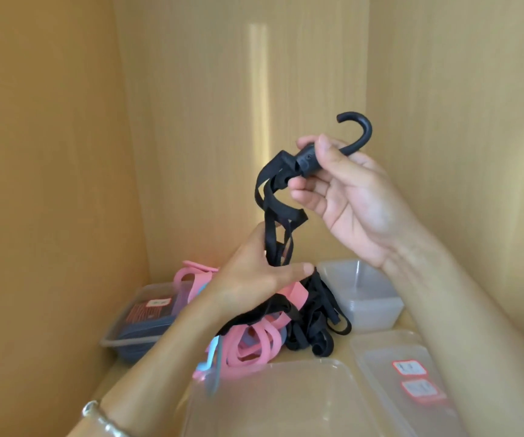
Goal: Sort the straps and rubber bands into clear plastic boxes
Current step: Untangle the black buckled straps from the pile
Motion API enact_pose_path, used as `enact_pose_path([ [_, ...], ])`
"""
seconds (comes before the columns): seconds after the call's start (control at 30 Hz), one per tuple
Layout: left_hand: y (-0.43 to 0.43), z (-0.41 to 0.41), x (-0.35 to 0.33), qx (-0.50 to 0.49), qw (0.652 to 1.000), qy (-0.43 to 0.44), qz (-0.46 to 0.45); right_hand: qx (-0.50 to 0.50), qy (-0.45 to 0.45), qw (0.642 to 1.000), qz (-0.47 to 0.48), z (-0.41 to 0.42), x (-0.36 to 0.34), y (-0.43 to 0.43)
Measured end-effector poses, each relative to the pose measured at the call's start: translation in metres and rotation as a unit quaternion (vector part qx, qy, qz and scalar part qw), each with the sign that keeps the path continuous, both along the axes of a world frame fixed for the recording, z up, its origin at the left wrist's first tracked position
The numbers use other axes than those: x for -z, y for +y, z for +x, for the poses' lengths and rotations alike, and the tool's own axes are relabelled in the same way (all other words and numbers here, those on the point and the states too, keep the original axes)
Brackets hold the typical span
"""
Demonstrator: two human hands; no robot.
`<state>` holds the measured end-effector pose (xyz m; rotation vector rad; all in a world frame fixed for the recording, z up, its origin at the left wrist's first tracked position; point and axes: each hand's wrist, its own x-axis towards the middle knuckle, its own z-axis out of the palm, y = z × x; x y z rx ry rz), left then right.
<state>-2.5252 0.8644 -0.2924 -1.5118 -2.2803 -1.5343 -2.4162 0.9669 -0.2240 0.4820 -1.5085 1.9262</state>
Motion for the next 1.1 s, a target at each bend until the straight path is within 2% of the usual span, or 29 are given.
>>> enact_pose_path([
  [0.17,-0.009,-0.028,0.008,0.020,0.989,-0.019,-0.144,0.000,0.074,0.992,-0.101,0.019,-0.007,0.020],
  [0.3,-0.023,-0.033,0.001,-0.005,0.982,0.003,-0.189,0.010,0.120,0.972,-0.200,0.025,-0.009,0.044],
  [0.4,-0.027,-0.031,-0.001,0.006,0.978,0.027,-0.208,0.017,0.126,0.968,-0.217,0.018,-0.002,0.053],
  [0.47,-0.024,-0.034,-0.004,-0.038,0.993,0.043,-0.107,0.083,0.067,0.985,-0.137,0.010,0.006,0.055],
  [0.53,-0.023,-0.037,-0.014,-0.092,0.993,0.005,0.076,0.177,-0.037,0.984,0.003,0.000,0.017,0.054],
  [0.6,-0.027,-0.038,-0.027,-0.150,0.963,-0.052,0.218,0.254,-0.140,0.943,0.163,-0.007,0.027,0.048],
  [0.67,-0.034,-0.037,-0.036,-0.204,0.934,-0.066,0.287,0.280,-0.210,0.887,0.301,-0.011,0.034,0.041],
  [0.73,-0.039,-0.036,-0.042,-0.212,0.924,-0.053,0.313,0.252,-0.245,0.868,0.352,-0.016,0.040,0.035],
  [0.8,-0.040,-0.030,-0.047,-0.195,0.931,-0.037,0.306,0.208,-0.254,0.874,0.358,-0.020,0.042,0.028],
  [0.97,-0.023,0.009,-0.041,-0.011,0.980,-0.023,0.199,0.099,-0.223,0.885,0.395,-0.026,0.046,0.006],
  [1.03,-0.016,0.019,-0.039,0.024,0.986,-0.012,0.166,0.083,-0.224,0.884,0.402,-0.027,0.049,0.003],
  [1.1,-0.015,0.022,-0.039,0.039,0.983,-0.047,0.173,0.067,-0.237,0.886,0.393,-0.026,0.049,0.007],
])
